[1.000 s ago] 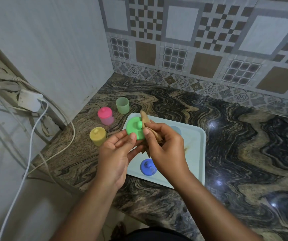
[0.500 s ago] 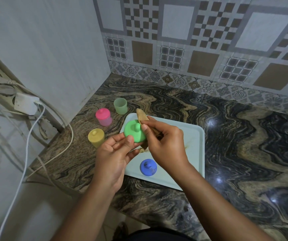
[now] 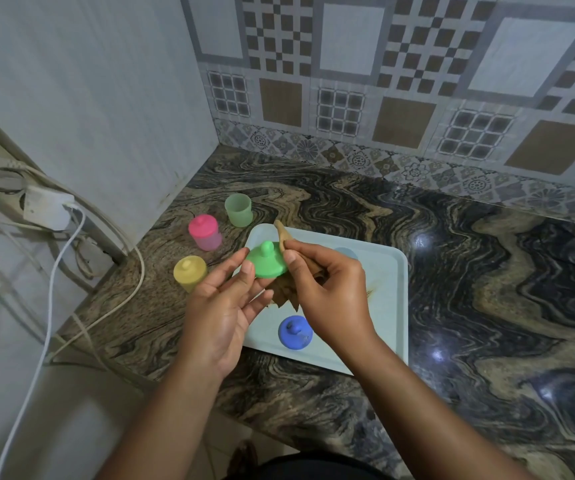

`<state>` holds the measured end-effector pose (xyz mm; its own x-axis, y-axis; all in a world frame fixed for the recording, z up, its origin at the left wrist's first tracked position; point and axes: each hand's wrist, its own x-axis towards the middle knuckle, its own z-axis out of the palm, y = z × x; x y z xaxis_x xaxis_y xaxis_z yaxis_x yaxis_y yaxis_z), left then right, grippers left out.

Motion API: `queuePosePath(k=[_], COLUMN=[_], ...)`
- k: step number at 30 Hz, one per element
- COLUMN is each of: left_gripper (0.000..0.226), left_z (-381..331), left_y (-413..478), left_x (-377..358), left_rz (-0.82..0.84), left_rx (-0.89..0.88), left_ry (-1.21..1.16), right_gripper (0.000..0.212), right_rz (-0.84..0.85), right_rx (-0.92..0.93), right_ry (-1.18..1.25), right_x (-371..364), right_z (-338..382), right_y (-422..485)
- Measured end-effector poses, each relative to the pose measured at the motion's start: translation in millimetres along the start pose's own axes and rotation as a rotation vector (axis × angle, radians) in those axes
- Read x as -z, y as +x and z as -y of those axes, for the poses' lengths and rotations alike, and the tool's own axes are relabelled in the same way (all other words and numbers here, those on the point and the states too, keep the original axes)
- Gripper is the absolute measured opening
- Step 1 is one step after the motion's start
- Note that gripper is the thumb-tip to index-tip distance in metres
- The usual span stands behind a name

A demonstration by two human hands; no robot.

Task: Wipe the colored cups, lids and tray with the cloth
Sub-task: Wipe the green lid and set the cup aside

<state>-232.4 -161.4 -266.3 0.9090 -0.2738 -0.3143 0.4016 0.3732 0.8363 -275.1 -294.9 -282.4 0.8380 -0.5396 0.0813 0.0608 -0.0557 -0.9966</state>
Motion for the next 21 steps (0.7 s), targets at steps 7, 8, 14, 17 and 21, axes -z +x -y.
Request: queuePosePath(k=[7,8,14,17,21], left_gripper=[0.041,0.039,0.034,0.049,0.041], left_z=[-0.2,-1.8,-4.9,-0.9,-0.3], left_y=[1.9,2.6,3.4,-1.7,4.5], left_x=[0.8,2.2,6.3,-2.1,0.0], left_rz=[0.049,0.056,0.083,0.117,0.022], left_rx=[-0.057,-0.052,-0.079,-0.118,-0.13], left_ry=[0.119,0.143,0.245,0.269,0.204], right_gripper=[0.021,0.021,0.021,0.023,0.025], right_rz=[0.058,0.049,0.049,0.056,0.115], right_rx=[0.002,0.013,-0.014,-0.025,0.03], right_ry=[0.021,0.01,-0.025,0.031,0.087], right_x=[-1.8,-0.8,0.3,-0.8,-0.2], right_z=[-2.7,-2.1,-3.4,-3.0,-5.0], right_y=[-5.4,-4.6,1.0,-0.2,-6.7])
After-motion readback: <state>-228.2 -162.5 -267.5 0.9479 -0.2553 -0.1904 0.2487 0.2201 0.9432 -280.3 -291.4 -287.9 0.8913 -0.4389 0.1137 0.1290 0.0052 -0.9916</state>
